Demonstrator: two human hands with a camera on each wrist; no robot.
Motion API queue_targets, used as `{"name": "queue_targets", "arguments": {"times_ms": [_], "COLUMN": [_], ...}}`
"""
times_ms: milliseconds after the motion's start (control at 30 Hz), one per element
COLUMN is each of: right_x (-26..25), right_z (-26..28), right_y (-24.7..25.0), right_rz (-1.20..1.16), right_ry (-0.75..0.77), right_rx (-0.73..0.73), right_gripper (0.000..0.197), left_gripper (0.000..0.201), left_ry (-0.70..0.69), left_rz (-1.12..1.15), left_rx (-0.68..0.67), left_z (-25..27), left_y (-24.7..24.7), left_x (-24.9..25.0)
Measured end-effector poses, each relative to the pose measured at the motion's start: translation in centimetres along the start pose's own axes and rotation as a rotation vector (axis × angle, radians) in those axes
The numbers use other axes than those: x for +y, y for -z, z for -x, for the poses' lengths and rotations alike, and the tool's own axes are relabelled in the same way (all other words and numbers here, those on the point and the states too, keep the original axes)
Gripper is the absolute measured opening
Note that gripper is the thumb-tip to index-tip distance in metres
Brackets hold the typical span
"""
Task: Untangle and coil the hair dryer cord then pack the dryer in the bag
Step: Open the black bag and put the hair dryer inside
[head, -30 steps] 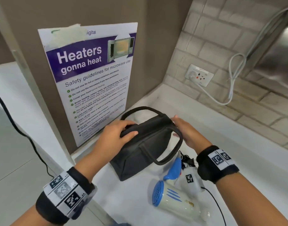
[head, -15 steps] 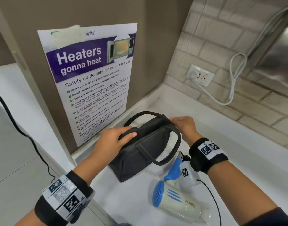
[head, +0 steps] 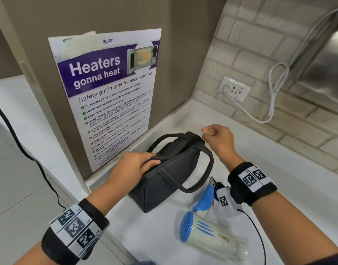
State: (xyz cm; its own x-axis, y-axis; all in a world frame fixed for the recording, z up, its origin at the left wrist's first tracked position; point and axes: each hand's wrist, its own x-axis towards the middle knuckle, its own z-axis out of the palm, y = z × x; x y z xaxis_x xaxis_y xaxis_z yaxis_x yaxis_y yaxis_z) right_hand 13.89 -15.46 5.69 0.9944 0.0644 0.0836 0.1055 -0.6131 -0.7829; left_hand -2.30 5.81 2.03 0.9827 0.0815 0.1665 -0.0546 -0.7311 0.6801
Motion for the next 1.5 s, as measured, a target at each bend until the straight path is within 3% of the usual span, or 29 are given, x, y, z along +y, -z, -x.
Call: {"name": "queue_targets", "arguments": {"times_ms": [133,300,433,500,633,833,900,1000,1200,1267,1367,1400,1433,1500], "right_x": [-2.1,-4.5,-5.9,-6.2,-6.2,-7.5,-7.4,-7.0,-5.1,-4.5,-5.4,-5.8,-6.1,-6.2], "right_z": [1.1,2.5,6.0,7.9,9.6,12.2,12.2,13.1,15.7,16.0,15.3,14.9,14.6,13.9], "right_y": [0.8,0.7,-1.2,-2.3,-2.9,-3.9,-4.1,-4.3,-6.9,-7.5,-6.9,-6.3,-5.5,-3.8], "right_rz": [0.125,0.201,0.451,0.384,0.195,0.025,0.023,0.157,0.584,0.705,0.664,0.638,0.634,0.678], "right_ry": [0.166,0.242,0.600,0.697,0.728,0.816,0.833,0.975,1.233,1.261,1.219,1.197,1.173,1.091], "right_rx": [-0.095,-0.200,-0.108,-0.098,-0.055,-0.157,-0.177,-0.206,-0.301,-0.365,-0.360,-0.345,-0.332,-0.346], "right_gripper": [0.020,0.023,0.022,0.019,0.014,0.014,0.012,0.011,0.024,0.027,0.014,0.015,0.030,0.068], "left_gripper": [0.034,0.035,0.028,0.025,0.040,0.030,0.036,0.051,0.057,0.049,0.049,0.048,0.042,0.008], "left_ry": [0.003,0.042,0.025,0.013,0.098,0.052,0.105,0.167,0.161,0.132,0.083,0.078,0.082,0.129], "left_rz": [-0.021,-0.025,0.010,0.032,0.134,0.470,0.581,0.718,0.588,0.553,0.373,0.319,0.314,0.333], "left_rx": [0.092,0.275,0.308,0.330,0.372,0.349,0.351,0.325,0.259,0.205,0.213,0.207,0.177,0.104], "left_z": [0.1,0.0,-0.7,-1.1,-1.9,-0.5,-0.6,-1.1,-2.9,-3.0,-2.6,-2.6,-2.6,-2.4], "left_y": [-0.2,-0.9,-1.2,-1.0,-0.2,-0.4,-0.4,0.4,1.6,1.8,2.0,2.0,2.0,2.3], "left_x": [0.3,1.4,2.9,3.1,2.2,1.9,1.7,1.7,1.3,1.2,0.9,0.5,0.0,-0.9]}}
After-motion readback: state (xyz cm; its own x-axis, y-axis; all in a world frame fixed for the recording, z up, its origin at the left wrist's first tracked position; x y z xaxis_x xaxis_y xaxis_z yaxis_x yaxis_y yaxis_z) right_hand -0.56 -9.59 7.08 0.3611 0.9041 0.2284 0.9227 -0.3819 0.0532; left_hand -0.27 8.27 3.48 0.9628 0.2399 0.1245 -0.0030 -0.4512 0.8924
